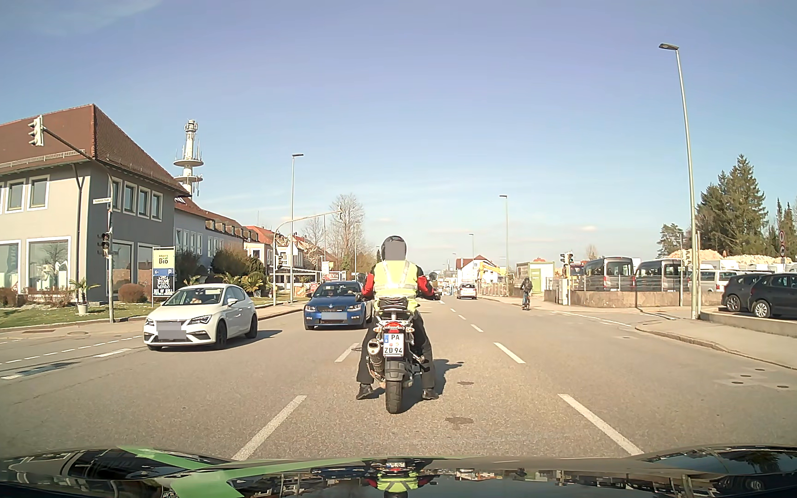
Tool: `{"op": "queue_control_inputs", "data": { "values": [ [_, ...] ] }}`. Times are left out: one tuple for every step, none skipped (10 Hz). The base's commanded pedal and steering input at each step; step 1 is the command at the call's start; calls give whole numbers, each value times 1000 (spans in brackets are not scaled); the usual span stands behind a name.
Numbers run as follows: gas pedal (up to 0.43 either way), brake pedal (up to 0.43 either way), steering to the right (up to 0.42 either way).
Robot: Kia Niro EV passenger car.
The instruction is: Follow the waypoints while adhering to traffic rules and regulations
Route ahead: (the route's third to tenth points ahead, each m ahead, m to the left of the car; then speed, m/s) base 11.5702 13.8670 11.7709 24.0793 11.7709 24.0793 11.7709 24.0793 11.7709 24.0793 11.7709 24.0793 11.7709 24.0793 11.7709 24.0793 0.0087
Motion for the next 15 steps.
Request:
{"op": "queue_control_inputs", "data": {
  "values": [
    [0,232,3],
    [0,238,3],
    [0,232,3],
    [0,238,3],
    [0,238,3],
    [0,238,3],
    [0,238,3],
    [0,238,3],
    [0,238,3],
    [0,238,3],
    [0,238,3],
    [0,238,3],
    [0,238,3],
    [0,238,3],
    [0,238,3]
  ]
}}
